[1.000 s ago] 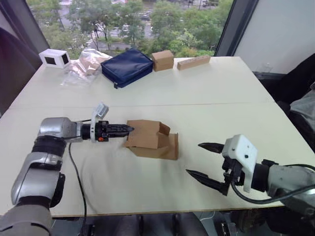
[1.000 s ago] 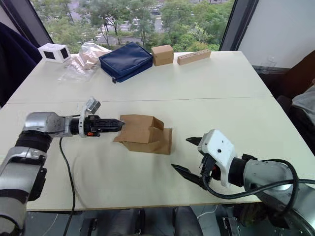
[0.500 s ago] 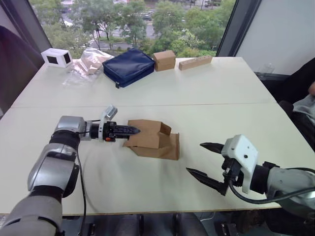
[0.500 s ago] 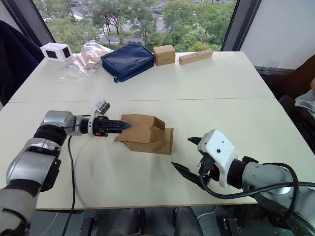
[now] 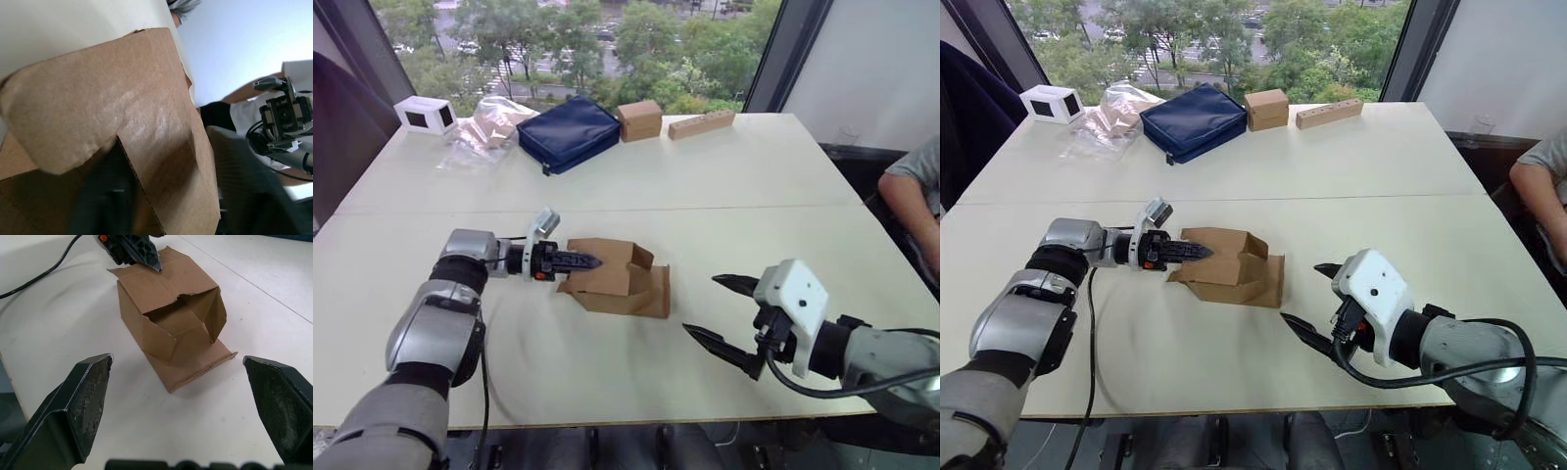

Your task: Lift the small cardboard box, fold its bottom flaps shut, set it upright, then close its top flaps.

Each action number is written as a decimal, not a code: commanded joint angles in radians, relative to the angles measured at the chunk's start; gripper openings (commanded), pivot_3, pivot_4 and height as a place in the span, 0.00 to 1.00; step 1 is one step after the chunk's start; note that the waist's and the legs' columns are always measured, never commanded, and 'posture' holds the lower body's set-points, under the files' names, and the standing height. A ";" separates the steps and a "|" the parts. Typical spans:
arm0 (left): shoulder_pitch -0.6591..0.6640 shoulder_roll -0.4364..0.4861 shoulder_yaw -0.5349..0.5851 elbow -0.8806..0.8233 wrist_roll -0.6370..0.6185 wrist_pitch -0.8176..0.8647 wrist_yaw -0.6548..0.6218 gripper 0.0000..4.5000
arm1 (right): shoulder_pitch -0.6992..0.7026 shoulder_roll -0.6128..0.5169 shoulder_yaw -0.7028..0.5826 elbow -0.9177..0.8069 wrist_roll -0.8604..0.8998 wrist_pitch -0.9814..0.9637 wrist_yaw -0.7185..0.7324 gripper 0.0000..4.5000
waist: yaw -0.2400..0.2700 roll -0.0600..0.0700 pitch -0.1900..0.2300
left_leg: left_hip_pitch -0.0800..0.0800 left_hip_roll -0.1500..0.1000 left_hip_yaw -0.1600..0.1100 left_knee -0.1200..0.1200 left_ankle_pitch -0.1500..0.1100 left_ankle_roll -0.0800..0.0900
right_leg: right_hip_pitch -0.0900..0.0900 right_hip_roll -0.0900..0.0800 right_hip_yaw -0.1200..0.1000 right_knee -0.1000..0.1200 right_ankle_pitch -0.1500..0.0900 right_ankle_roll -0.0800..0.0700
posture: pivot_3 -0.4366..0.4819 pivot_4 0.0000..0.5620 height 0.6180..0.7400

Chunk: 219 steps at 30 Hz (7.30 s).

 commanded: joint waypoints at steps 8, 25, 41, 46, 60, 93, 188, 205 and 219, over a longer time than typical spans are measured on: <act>-0.013 0.019 0.051 -0.056 -0.046 -0.002 -0.015 0.00 | -0.004 0.008 0.003 0.000 0.055 -0.034 -0.043 1.00 | 0.000 0.000 0.000 | 0.000 0.000 0.000 0.000 0.000 0.000 | 0.000 0.000 0.000 0.000 0.000 0.000 | 0.48 0.27 1.00; -0.099 0.069 0.318 -0.544 -0.173 -0.125 0.145 0.00 | -0.503 0.394 0.042 0.399 0.041 -0.308 -0.252 0.14 | -0.006 0.001 0.000 | 0.000 0.001 0.002 0.000 0.001 -0.002 | -0.003 0.000 0.002 0.003 0.000 0.000 | 0.48 0.27 1.00; -0.071 0.095 0.312 -0.624 -0.220 -0.114 0.173 0.00 | -0.708 0.582 0.238 0.575 -0.208 -0.296 -0.220 0.01 | -0.008 0.001 0.000 | -0.003 0.000 0.002 0.000 0.001 -0.002 | -0.008 0.000 0.002 0.009 0.000 0.000 | 0.48 0.27 1.00; -0.074 0.104 0.307 -0.597 -0.210 -0.128 0.166 0.00 | -0.691 0.581 0.219 0.511 -0.169 -0.272 -0.166 0.01 | -0.008 0.001 0.000 | -0.010 0.000 0.002 0.002 0.003 -0.005 | -0.016 0.000 0.003 0.014 0.000 0.000 | 0.48 0.27 1.00; -0.073 0.115 0.295 -0.597 -0.212 -0.131 0.161 0.00 | -0.736 0.592 0.176 0.571 -0.203 -0.322 -0.122 0.01 | -0.009 0.001 0.000 | -0.012 0.000 0.001 0.006 0.002 -0.004 | -0.018 0.001 0.003 0.014 0.000 0.000 | 0.48 0.27 1.00; -0.037 0.135 0.286 -0.751 -0.298 -0.028 0.147 0.00 | -0.694 0.750 0.260 0.603 -0.221 -0.274 0.011 0.01 | -0.010 0.002 0.000 | -0.012 0.000 0.001 0.008 0.002 -0.003 | -0.018 0.001 0.003 0.014 0.000 0.000 | 0.48 0.27 1.00; -0.010 0.117 0.301 -0.785 -0.355 -0.034 0.229 0.00 | -0.598 0.348 0.175 0.865 -0.430 -0.412 0.268 0.01 | -0.007 0.002 0.000 | -0.013 0.001 0.002 0.012 -0.001 0.002 | -0.016 0.002 0.004 0.014 0.000 0.000 | 0.48 0.27 1.00; -0.007 0.131 0.302 -0.775 -0.353 -0.033 0.230 0.00 | -0.549 0.518 0.107 0.647 0.000 -0.236 0.335 0.01 | -0.005 0.002 0.001 | -0.013 0.000 0.002 0.013 -0.001 0.002 | -0.016 0.001 0.003 0.014 0.000 0.000 | 0.48 0.27 1.00; -0.004 0.120 0.303 -0.759 -0.348 -0.044 0.232 0.00 | -0.517 0.660 0.058 0.739 0.259 -0.183 0.296 0.64 | -0.005 0.002 0.001 | -0.013 0.000 0.002 0.013 -0.001 0.002 | -0.016 0.001 0.003 0.014 0.000 0.000 | 0.48 0.27 1.00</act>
